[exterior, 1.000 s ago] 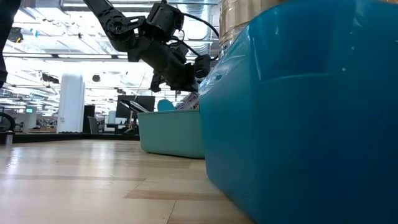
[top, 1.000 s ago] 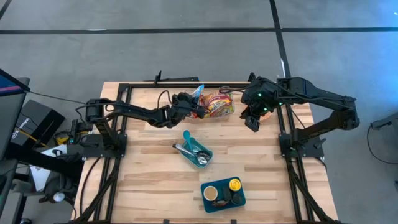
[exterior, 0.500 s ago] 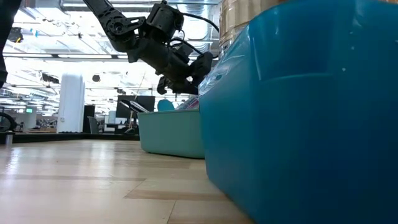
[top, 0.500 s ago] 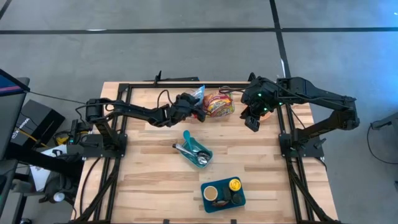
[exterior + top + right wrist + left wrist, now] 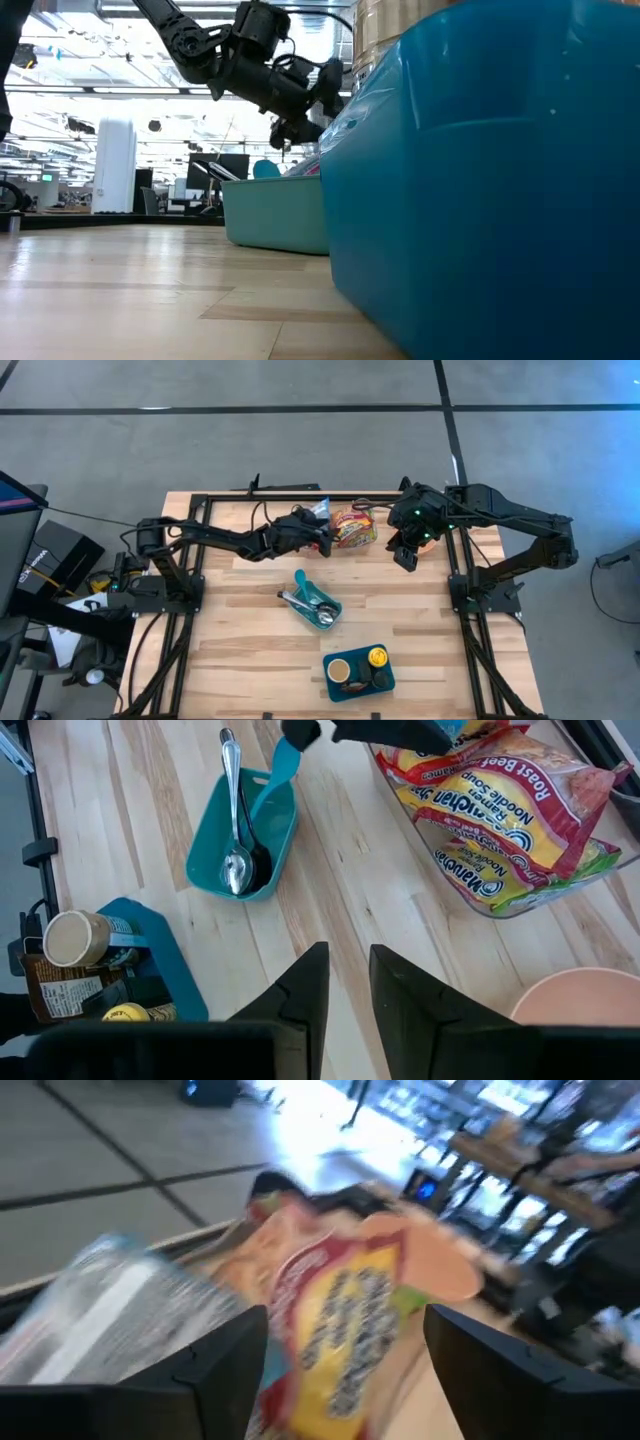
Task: Pick & Place Food Item
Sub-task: Put the blue noodle pack into the transparent bin, then return to Home Position
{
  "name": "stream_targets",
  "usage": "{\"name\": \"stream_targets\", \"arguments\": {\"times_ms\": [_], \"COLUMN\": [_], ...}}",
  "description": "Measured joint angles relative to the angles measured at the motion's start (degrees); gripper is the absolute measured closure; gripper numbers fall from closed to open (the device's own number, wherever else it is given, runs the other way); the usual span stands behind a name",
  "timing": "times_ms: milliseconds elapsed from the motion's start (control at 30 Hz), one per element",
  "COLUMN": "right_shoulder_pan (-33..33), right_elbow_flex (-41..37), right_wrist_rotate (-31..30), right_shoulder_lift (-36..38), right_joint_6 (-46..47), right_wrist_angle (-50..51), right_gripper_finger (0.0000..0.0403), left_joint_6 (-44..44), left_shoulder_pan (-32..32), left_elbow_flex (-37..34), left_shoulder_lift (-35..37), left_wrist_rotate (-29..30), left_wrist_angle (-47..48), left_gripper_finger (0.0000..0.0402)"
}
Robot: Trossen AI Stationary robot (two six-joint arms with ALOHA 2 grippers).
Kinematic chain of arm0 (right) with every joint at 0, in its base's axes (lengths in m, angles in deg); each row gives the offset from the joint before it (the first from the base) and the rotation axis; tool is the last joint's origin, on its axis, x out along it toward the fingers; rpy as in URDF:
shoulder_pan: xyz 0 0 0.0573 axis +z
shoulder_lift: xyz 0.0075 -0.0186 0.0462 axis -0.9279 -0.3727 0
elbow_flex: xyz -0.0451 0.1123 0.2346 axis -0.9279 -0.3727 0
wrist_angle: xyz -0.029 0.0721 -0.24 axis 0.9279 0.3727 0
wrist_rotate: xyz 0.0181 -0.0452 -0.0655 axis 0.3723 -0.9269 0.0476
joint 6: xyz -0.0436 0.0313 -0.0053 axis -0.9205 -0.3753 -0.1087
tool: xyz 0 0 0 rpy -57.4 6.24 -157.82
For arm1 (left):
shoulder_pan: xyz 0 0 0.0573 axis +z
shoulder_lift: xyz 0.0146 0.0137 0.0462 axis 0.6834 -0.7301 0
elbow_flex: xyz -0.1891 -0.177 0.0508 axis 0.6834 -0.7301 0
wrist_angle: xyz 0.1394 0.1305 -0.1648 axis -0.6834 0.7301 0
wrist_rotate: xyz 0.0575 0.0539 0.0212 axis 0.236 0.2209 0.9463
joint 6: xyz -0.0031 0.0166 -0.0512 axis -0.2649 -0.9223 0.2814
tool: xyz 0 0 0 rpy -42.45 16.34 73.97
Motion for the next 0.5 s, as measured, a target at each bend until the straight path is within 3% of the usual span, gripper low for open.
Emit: {"name": "stream_targets", "arguments": {"times_ms": [233,500], "right_shoulder_pan": [0.0,0.0], "right_elbow_flex": [0.0,0.0], "right_wrist_rotate": [0.0,0.0], "right_shoulder_lift": [0.0,0.0], "right_joint_6": [0.0,-0.1], "right_wrist_angle": [0.2,0.2], "right_gripper_finger": [0.0332,0.0332], "left_joint_6": [-1.4,-8.6], "left_shoulder_pan": [0.4,3.0], "left_elbow_flex": [0.0,0.0], "left_shoulder_lift": [3.4,10.5], "left_wrist_rotate": [-1.6,1.1], "left_wrist_angle": [-2.2,-0.9], "left_gripper_finger": [0.0175,0.0277]}}
